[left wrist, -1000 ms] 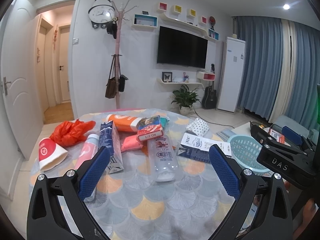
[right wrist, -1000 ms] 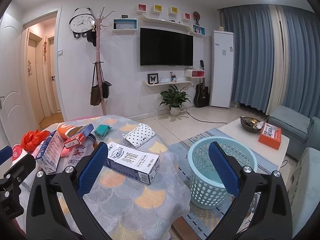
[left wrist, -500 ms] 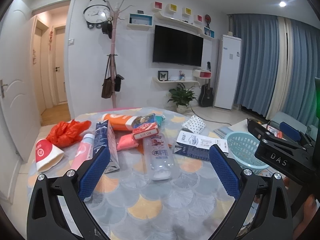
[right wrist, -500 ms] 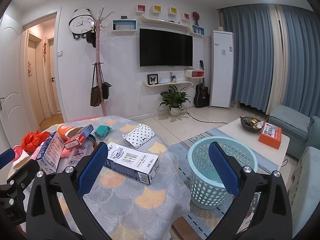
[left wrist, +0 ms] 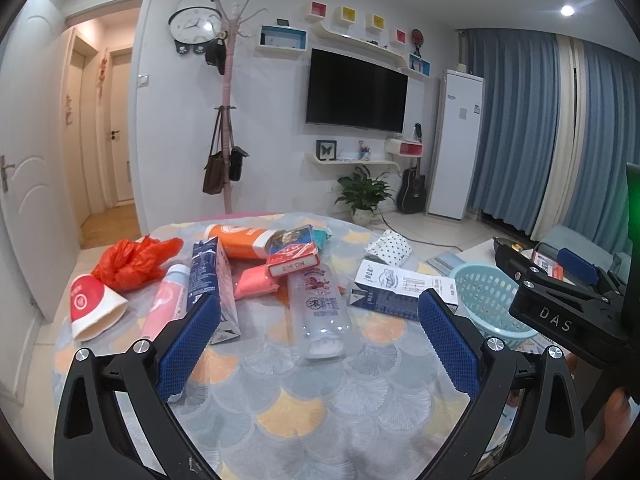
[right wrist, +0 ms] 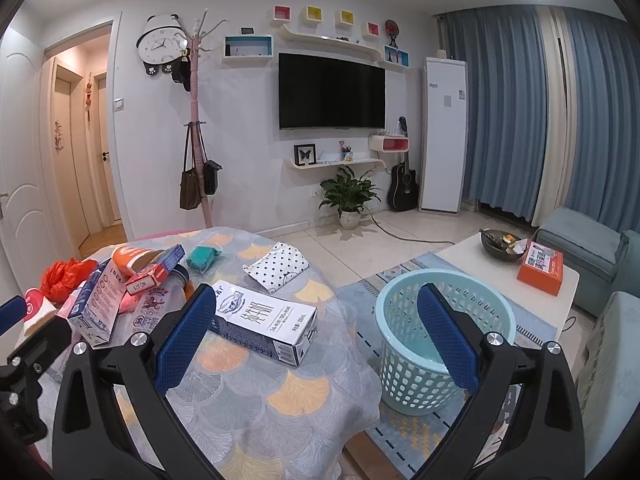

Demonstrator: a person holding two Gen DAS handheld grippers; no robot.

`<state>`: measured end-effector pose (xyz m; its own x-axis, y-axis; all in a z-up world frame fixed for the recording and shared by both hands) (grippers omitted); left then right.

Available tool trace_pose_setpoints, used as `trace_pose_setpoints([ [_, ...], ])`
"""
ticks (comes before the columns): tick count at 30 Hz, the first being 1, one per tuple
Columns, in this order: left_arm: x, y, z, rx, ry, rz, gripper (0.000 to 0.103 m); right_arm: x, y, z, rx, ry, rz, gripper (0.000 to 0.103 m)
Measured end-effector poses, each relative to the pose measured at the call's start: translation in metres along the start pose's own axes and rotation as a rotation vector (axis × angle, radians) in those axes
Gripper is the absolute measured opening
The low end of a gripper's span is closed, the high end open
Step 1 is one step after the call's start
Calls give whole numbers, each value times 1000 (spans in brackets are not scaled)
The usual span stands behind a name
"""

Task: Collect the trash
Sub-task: 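Grasp the clear milk bottle with the left gripper while the right gripper grasps the white milk carton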

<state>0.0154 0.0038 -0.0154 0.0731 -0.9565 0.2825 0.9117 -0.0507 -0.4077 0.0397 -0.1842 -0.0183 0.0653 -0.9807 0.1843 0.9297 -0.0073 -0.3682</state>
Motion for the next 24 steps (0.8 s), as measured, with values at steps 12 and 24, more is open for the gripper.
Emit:
trace_pose_setpoints([
  [12, -10, 17, 3, -65, -21, 22, 95, -5, 24, 4, 26, -107, 36, 84],
  [24, -19, 110, -1, -335, -88, 64, 80, -9, 96, 11, -46, -165, 283, 78],
])
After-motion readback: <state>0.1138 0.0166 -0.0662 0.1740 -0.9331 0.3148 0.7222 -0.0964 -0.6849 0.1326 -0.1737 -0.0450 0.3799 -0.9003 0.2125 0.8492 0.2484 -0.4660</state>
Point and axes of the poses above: each gripper's, at about its wrist camera, not at the fingertips, and y roughly the way its jaws point, x to its right, z to its top, the point moved 2 cm from there along y, roughly the way its jaws point, and after that the axes turned 14 degrees about -y, right-handed, at the moved point
